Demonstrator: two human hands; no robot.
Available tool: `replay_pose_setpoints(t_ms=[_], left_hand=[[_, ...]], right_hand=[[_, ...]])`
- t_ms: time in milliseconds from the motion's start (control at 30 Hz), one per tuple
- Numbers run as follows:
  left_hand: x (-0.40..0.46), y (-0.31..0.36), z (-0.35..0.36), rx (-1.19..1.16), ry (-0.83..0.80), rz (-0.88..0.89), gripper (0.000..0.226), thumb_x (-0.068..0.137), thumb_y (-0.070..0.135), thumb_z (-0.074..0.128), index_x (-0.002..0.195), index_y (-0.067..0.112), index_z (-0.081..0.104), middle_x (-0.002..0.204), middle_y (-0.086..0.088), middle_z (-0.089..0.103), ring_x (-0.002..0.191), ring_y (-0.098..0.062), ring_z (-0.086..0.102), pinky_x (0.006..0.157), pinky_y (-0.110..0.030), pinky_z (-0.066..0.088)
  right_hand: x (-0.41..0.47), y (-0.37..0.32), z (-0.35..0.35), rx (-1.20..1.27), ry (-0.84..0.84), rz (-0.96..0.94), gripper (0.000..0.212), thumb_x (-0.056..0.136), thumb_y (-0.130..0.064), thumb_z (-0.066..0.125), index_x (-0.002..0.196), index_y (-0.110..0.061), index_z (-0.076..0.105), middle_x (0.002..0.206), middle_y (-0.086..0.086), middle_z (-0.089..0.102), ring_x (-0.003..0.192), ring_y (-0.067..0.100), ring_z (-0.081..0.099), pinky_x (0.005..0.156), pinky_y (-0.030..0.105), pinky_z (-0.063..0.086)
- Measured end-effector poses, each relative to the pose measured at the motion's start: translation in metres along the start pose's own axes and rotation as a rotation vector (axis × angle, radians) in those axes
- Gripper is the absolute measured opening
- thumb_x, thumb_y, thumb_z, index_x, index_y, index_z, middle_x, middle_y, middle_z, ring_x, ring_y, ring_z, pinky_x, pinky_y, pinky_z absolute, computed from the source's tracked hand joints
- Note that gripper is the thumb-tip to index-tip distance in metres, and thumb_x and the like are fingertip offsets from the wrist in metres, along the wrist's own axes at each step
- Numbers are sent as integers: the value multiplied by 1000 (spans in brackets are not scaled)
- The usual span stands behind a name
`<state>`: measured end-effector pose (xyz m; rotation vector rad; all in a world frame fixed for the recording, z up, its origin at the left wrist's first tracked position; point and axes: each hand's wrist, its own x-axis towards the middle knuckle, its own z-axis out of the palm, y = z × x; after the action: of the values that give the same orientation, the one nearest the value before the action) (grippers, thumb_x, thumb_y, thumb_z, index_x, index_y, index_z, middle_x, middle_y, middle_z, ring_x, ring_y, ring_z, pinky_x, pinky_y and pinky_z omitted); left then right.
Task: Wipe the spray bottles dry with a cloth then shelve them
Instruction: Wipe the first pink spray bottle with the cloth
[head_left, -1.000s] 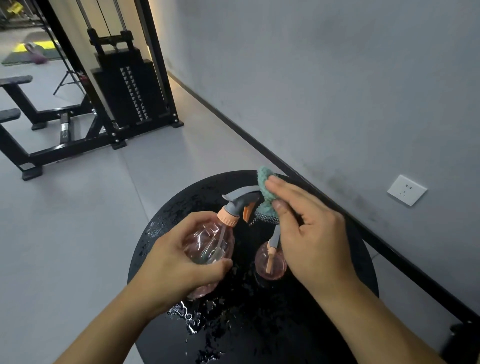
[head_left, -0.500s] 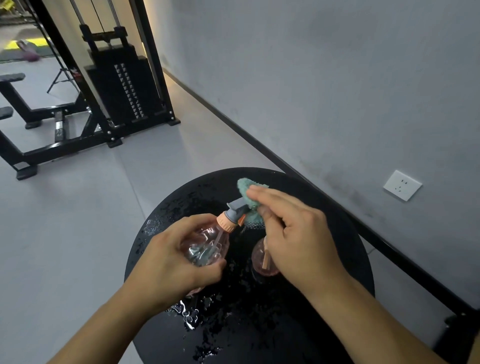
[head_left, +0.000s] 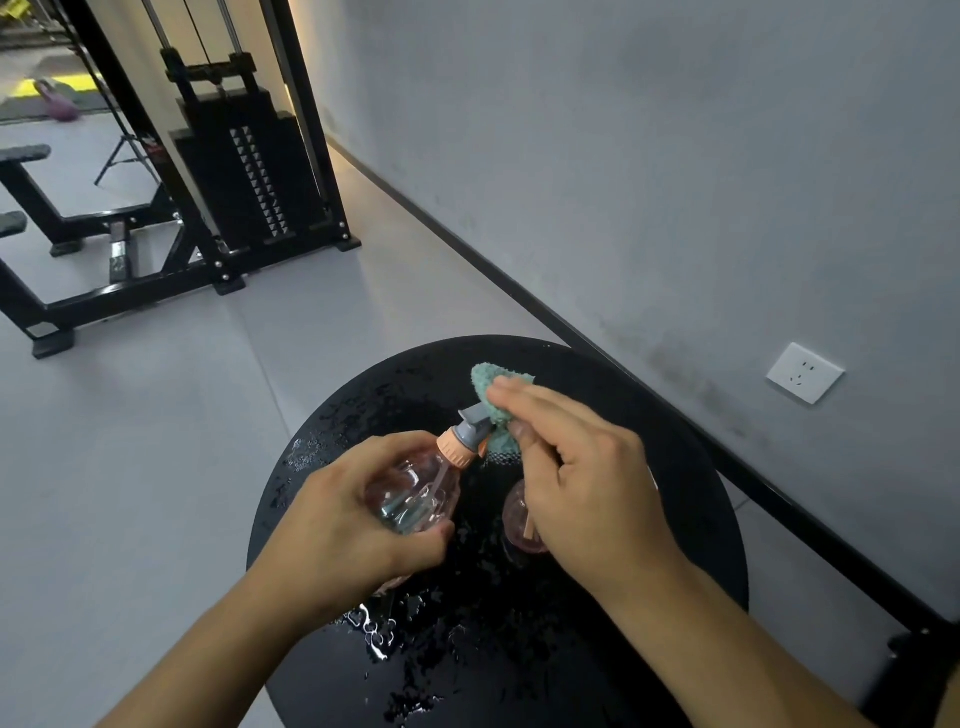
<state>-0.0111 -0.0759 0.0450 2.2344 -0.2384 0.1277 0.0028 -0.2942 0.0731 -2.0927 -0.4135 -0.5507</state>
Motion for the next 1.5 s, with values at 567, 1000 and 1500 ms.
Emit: replay_pose_setpoints(t_ms=[567, 1000, 1500], left_hand=[[-1, 4, 2, -10, 5, 2, 70, 65, 27, 98, 113, 62, 62, 105, 31, 69, 96, 2, 70, 80, -20, 52], [-1, 7, 1, 7, 7, 6, 69, 65, 31, 97, 116, 61, 61, 106, 32, 68, 98, 4, 69, 79, -17, 50], [0, 13, -2, -124, -109, -122, 83, 51, 53, 103, 121, 53, 58, 110, 23, 73, 93, -11, 75, 77, -26, 59]], right_hand=[[2, 0, 0, 33, -27, -26, 42, 95, 5, 61, 130, -17, 67, 133, -9, 63, 127, -5, 53, 104, 18, 46], [5, 7, -3, 40, 59, 52, 37, 96, 1, 61, 127, -18, 69, 127, -12, 65, 121, -6, 56, 101, 20, 50], [8, 5, -12, 49, 75, 141, 36, 96, -2, 61, 126, -20, 69, 124, -15, 66, 116, -9, 58, 95, 12, 49]])
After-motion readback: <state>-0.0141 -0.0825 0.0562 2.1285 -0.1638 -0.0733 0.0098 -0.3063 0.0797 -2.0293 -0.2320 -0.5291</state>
